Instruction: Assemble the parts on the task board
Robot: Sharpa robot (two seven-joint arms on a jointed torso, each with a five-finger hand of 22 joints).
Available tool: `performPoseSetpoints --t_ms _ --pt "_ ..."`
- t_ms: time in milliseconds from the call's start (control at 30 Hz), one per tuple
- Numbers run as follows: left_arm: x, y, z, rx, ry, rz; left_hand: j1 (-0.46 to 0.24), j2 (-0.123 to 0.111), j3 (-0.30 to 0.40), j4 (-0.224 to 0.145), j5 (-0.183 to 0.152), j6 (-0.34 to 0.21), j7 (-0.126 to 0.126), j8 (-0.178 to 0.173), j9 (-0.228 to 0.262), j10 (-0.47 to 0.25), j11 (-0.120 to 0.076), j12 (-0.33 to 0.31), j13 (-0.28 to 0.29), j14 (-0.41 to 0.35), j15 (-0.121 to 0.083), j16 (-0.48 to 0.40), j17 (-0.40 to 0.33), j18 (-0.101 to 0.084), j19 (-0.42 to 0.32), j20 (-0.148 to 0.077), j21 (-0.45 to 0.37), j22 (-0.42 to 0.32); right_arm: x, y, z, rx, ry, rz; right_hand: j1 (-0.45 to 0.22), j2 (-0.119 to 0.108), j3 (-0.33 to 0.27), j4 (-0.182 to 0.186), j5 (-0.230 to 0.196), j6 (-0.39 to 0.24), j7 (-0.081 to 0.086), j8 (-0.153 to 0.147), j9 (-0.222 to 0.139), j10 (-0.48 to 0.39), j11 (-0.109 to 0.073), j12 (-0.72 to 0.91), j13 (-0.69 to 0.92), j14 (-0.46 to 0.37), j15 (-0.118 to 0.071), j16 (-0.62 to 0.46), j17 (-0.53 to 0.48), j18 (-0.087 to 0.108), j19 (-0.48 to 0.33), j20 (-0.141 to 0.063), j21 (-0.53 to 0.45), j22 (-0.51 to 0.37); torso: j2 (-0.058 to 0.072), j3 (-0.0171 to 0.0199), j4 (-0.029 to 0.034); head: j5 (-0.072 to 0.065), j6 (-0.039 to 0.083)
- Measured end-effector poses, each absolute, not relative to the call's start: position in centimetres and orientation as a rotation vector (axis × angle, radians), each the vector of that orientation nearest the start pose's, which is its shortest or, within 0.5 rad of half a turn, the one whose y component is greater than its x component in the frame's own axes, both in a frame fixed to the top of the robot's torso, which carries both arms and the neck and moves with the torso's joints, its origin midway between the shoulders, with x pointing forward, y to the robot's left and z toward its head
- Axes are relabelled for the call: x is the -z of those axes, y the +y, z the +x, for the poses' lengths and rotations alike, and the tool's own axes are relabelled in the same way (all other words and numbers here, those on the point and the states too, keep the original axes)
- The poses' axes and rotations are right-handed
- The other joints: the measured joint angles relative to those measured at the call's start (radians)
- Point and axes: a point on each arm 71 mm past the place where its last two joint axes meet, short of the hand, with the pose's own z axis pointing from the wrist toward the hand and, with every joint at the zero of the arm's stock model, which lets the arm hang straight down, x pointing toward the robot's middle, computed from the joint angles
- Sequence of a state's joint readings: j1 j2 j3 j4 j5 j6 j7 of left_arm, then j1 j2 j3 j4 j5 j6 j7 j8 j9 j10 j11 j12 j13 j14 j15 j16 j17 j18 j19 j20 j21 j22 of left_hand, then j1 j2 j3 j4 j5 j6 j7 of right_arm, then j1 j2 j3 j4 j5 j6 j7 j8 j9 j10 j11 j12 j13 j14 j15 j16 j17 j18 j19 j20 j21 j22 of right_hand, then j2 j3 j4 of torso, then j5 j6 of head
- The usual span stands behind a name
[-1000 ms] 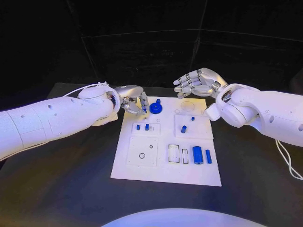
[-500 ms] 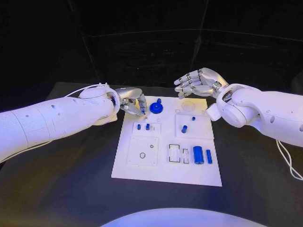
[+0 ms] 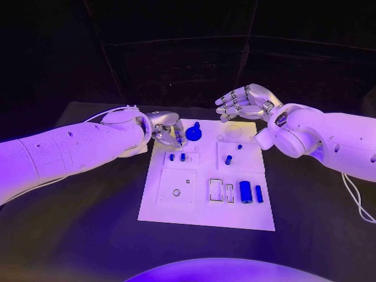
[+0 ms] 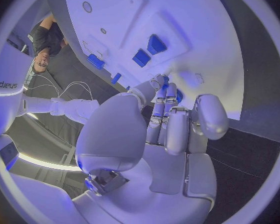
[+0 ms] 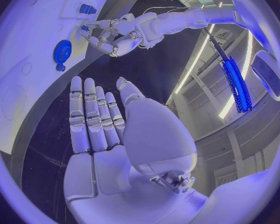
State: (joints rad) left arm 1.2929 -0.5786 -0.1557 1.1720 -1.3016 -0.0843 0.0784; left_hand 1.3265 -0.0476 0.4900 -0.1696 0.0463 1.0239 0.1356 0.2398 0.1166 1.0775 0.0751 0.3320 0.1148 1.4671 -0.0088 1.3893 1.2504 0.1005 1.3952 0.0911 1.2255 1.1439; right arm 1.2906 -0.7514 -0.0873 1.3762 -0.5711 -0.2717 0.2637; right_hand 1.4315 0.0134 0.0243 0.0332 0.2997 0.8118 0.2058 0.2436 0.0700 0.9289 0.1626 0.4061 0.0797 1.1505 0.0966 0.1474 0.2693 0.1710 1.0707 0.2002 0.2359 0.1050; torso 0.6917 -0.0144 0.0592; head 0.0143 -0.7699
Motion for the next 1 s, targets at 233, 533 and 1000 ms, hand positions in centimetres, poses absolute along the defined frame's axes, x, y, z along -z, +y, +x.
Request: performPoseSetpoints --t_ms 233,533,1000 --pt "20.7 15.53 53.98 0.732 1.887 0.278 0.0 0.0 0.0 0.0 0.0 0.0 0.0 0.0 0.0 0.0 0.0 0.0 0.0 0.0 0.0 0.0 0.0 0.0 0.0 0.0 0.0 0.0 15.86 -19.39 52.09 -1.27 1.608 0.473 0.0 0.0 0.0 0.0 0.0 0.0 0.0 0.0 0.0 0.0 0.0 0.0 0.0 0.0 0.0 0.0 0.0 0.0 0.0 0.0 0.0 0.0 0.0 0.0 -0.0002 0.001 0.0" --pt "20.85 15.3 53.99 0.73 1.896 0.28 0.0 0.0 0.0 0.0 0.0 0.0 0.0 -0.004 -0.001 0.0 0.0 -0.007 -0.001 0.0 0.0 0.0 -0.001 0.0 0.0 0.0 0.0 -0.002 15.86 -19.39 52.08 -1.27 1.608 0.473 0.0 0.0 0.0 0.0 0.0 0.0 0.0 0.0 0.0 0.0 0.0 0.0 0.0 0.0 0.0 0.0 0.0 0.0 0.0 0.0 0.0 0.0 0.0 -0.0001 -0.0007 0.0 -0.002" --pt "21.08 15.15 53.99 0.719 1.918 0.284 -0.009 -0.009 0.0 0.0 0.0 -0.004 0.004 -0.026 -0.008 -0.009 0.009 -0.038 -0.013 0.0 0.0 0.0 -0.014 0.0 -0.004 0.004 -0.005 -0.009 15.85 -19.38 52.07 -1.271 1.608 0.473 0.0 0.0 0.0 0.0 0.0 0.0 0.0 0.0 0.0 0.0 0.0 0.0 0.0 0.0 0.0 0.0 0.0 0.0 0.0 0.0 0.0 0.0 0.0 -0.0005 -0.0006 -0.001 -0.004"
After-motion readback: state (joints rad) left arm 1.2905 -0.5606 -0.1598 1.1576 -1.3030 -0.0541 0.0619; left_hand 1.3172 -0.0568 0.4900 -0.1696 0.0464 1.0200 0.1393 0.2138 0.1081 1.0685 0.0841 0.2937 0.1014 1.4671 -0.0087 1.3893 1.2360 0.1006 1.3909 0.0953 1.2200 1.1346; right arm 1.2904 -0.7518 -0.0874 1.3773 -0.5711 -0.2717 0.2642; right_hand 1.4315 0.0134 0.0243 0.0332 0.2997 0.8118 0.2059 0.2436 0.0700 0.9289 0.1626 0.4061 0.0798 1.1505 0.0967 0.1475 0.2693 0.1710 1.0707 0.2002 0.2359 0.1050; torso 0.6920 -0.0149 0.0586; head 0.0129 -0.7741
